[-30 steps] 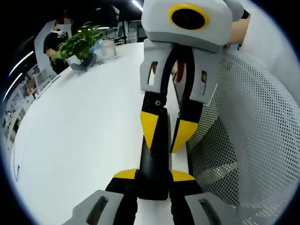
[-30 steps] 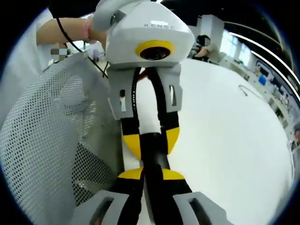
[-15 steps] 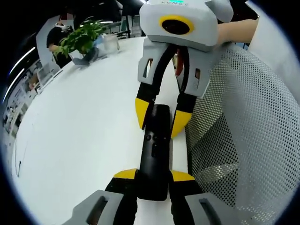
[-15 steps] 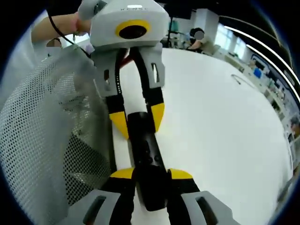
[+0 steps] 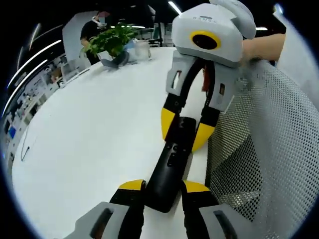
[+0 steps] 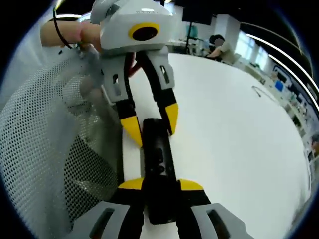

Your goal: Press the specified remote control buttons in sequence, fully releasing each button before pressing the next.

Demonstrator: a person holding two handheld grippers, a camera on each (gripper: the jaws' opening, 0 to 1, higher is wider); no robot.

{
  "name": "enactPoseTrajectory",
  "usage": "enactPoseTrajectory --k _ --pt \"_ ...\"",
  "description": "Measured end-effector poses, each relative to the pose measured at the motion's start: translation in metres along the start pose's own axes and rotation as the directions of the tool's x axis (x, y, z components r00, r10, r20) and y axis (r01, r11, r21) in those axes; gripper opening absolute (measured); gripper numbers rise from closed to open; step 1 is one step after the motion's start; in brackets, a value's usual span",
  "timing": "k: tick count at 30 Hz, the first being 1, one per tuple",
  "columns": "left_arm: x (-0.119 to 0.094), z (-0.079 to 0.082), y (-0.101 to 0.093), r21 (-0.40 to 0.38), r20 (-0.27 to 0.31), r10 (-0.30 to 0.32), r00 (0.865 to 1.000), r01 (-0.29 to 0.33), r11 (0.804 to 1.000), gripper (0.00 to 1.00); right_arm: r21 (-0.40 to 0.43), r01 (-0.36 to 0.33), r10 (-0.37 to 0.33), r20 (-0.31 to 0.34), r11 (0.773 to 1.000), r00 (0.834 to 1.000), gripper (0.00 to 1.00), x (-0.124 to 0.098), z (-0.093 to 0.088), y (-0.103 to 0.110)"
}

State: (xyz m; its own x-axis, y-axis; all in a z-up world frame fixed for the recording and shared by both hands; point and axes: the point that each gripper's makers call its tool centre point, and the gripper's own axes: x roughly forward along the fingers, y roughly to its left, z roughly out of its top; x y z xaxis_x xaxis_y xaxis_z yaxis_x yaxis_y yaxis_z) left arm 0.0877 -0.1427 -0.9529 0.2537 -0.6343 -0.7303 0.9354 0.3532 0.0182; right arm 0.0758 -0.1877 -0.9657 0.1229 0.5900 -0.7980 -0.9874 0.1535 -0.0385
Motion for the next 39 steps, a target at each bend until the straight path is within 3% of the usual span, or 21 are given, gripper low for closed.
enactPoseTrajectory --k 3,5,7,10,12,15,18,19,23,24,26,28,31,33,36,39 --pt "-0.015 0.011 0.008 -0.055 0.025 0.042 0.999 -0.041 0.998 0.32 0.021 0.002 -0.002 0.007 1.0 1.0 0.21 0.0 0.0 -0.001" --pt "-0.026 0.027 0.018 -0.08 0.101 0.098 0.99 -0.09 0.993 0.36 0.028 0.002 -0.002 0.01 1.0 1.0 0.21 0.0 0.001 -0.002" --pt "-0.04 0.037 0.026 -0.168 0.163 0.148 0.976 -0.12 0.978 0.43 0.042 0.0 -0.001 0.015 0.999 1.0 0.21 0.001 0.001 -0.002" --pt "-0.061 0.047 0.039 -0.28 0.25 0.227 0.941 -0.154 0.948 0.54 0.062 0.0 -0.001 0.023 0.998 1.0 0.21 0.001 0.001 -0.003" --pt "-0.076 0.051 0.047 -0.356 0.306 0.274 0.912 -0.158 0.921 0.57 0.072 0.0 -0.002 0.028 0.997 1.0 0.22 0.001 0.001 -0.004" --pt "-0.101 0.055 0.062 -0.43 0.366 0.384 0.848 -0.211 0.878 0.66 0.08 0.0 -0.002 0.033 0.997 0.999 0.22 0.001 0.002 -0.004" --pt "-0.116 0.05 0.071 -0.39 0.35 0.476 0.806 -0.337 0.857 0.73 0.09 -0.003 -0.001 0.039 0.996 0.999 0.22 0.001 0.002 -0.004" --pt "-0.122 0.05 0.074 -0.37 0.355 0.509 0.784 -0.382 0.847 0.77 0.091 -0.003 0.0 0.039 0.996 0.999 0.22 0.001 0.002 -0.004" --pt "-0.135 0.052 0.079 -0.43 0.392 0.575 0.718 -0.41 0.804 0.93 0.09 -0.005 0.002 0.039 0.996 0.999 0.22 0.001 0.003 -0.003" --pt "-0.139 0.052 0.082 -0.453 0.406 0.599 0.69 -0.417 0.788 0.96 0.09 -0.006 0.002 0.038 0.996 0.999 0.22 0.001 0.003 -0.003" --pt "-0.144 0.051 0.084 -0.48 0.42 0.623 0.661 -0.42 0.77 1.0 0.091 -0.005 0.002 0.037 0.996 0.999 0.22 0.001 0.003 -0.003" --pt "-0.145 0.05 0.083 -0.509 0.423 0.626 0.655 -0.4 0.762 1.0 0.094 -0.004 0.0 0.039 0.996 0.999 0.22 0.001 0.003 -0.002" --pt "-0.15 0.053 0.085 -0.569 0.458 0.656 0.6 -0.369 0.735 1.0 0.091 -0.001 -0.002 0.036 0.996 0.999 0.22 0.001 0.003 -0.002" --pt "-0.152 0.053 0.086 -0.586 0.472 0.668 0.575 -0.361 0.725 1.0 0.087 -0.003 0.0 0.029 0.996 1.0 0.22 0.001 0.003 -0.002" --pt "-0.153 0.049 0.089 -0.564 0.467 0.674 0.572 -0.395 0.726 1.0 0.082 -0.006 0.006 0.001 0.997 1.0 0.22 0.002 0.004 -0.002" --pt "-0.159 0.05 0.091 -0.569 0.477 0.684 0.551 -0.4 0.719 1.0 0.043 -0.015 0.017 -0.038 0.999 0.999 0.21 0.002 0.003 -0.003"
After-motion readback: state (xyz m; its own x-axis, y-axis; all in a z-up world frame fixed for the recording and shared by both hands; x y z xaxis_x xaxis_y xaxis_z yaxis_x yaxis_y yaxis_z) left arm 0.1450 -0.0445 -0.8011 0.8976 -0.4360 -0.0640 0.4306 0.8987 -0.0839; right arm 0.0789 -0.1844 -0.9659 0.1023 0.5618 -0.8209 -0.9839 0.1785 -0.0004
